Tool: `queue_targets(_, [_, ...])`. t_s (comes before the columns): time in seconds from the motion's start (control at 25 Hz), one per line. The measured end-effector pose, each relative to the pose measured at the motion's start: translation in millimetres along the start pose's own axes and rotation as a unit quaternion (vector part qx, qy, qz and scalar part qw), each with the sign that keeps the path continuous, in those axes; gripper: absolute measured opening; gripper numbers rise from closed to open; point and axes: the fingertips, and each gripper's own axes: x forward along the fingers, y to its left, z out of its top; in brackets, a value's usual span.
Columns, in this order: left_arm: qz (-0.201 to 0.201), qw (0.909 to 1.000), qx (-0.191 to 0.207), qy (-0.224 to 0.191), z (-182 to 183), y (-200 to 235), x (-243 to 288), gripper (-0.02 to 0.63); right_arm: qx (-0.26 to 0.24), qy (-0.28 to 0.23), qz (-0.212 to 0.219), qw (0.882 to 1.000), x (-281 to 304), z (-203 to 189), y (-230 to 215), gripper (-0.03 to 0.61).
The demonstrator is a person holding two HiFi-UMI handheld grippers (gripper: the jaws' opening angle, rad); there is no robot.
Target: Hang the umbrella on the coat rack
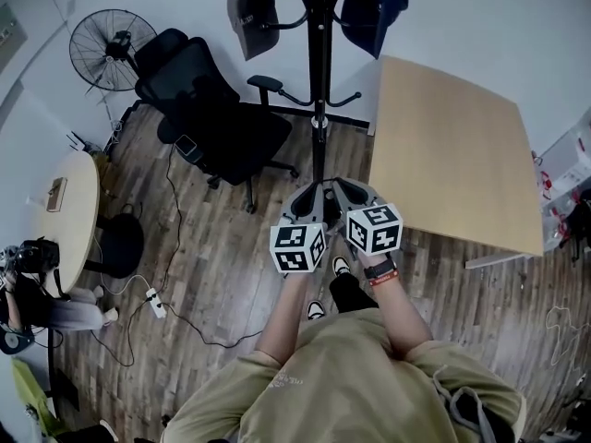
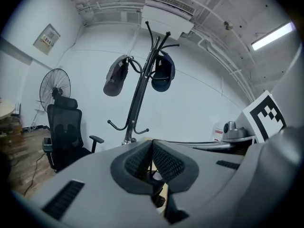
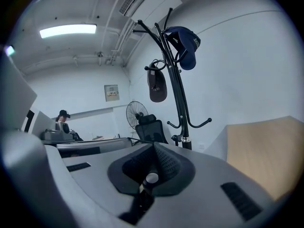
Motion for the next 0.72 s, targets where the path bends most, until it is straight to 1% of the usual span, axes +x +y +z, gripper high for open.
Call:
queue_targets(0.08, [0.006,1.0000,0.002,-0.006,4,17,24,0.026,-0.008,-0.003,0.007,1.000,26,8,-11,0.015])
queue_targets(0.2, [0.019,0.9997,0.011,0.003,3,40,51,0.026,-0.004,-0.002,0.004,1.000,57,8,-21,0.015])
queue_targets(0.32, [0.031,0.9995,0.004,0.008,1,56,73,0.026,0.002,0.000,0.004,1.000,81,7,-33,0.015])
queue_targets(0.6, [0.029,0.9992,0.009,0.024,4,78,121,0.026,0.008,0.007,0.005,1.000,120,15,-63,0.015])
queue_targets(0.72, [0.025,0.9992,0.011,0.028,4,86,141,0.026,0.006,0.012,-0.002,1.000,135,18,-79,0.015])
